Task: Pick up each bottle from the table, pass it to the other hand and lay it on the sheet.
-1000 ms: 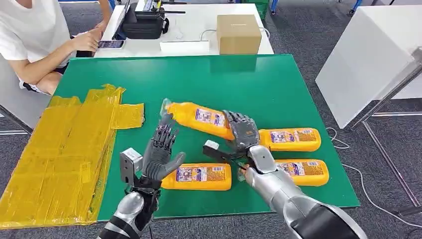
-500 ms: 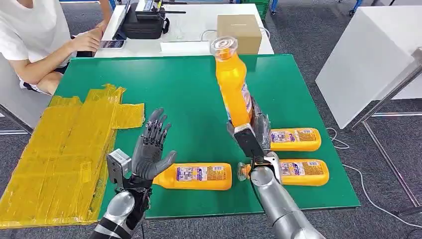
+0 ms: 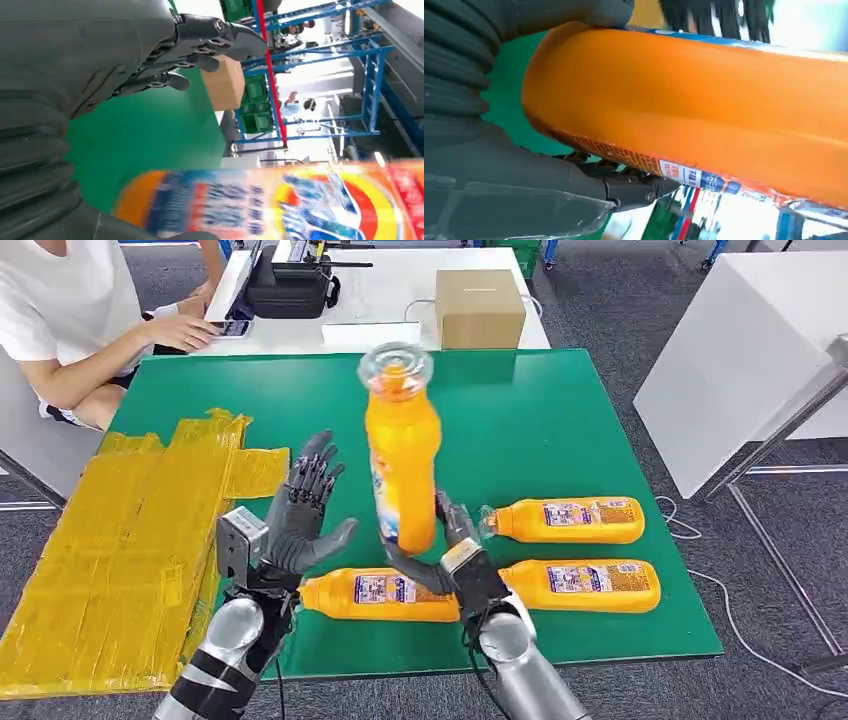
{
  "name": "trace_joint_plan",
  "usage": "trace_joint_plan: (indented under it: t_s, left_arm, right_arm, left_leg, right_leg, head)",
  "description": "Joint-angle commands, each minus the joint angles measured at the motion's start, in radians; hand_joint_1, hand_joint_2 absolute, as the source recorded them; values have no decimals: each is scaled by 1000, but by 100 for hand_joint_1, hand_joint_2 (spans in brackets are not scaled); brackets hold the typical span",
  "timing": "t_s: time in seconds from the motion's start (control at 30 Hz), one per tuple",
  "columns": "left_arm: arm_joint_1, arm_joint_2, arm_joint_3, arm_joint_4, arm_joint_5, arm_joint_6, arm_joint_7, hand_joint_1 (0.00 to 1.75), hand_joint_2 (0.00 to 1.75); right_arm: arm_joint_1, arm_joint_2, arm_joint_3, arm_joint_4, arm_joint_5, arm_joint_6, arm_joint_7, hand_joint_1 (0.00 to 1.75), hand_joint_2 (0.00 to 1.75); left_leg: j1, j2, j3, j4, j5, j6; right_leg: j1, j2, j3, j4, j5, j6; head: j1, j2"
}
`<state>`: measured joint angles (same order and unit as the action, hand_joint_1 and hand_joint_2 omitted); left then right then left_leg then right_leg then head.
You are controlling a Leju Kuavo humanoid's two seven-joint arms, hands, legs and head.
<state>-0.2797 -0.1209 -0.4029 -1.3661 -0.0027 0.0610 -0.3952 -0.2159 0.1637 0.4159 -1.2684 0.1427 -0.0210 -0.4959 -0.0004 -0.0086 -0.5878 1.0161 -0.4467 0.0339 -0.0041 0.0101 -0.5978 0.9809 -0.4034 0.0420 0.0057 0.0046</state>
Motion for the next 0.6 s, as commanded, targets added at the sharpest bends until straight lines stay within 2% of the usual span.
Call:
trace_joint_plan:
  t_s: [0.03, 0.3, 0.6]
  left_arm:
    - [-57, 39, -57, 20, 3, -6, 6, 0, 175]
    - [-45, 46, -77, -11, 5, -18, -4, 0, 175]
    - [-17, 57, -74, -44, 15, -27, -12, 0, 175]
  right_arm:
    - [-53, -27, 138, 64, 47, -7, 12, 175, 175]
    - [-80, -20, 177, 129, 91, -27, 25, 175, 175]
    - [-82, -26, 126, 130, 80, -59, 36, 175, 175]
  left_leg:
    - [1, 1, 3, 0, -1, -1]
    - [0, 0, 2, -1, 0, -1]
    - [0, 1, 3, -1, -1, -1]
  right_leg:
    - [1, 0, 3, -1, -1, -1]
    - [0, -1, 2, -1, 0, -1]
    - [0, 0, 3, -1, 0, 0]
  head:
    - [0, 0]
    - [0, 0]
    - [0, 0]
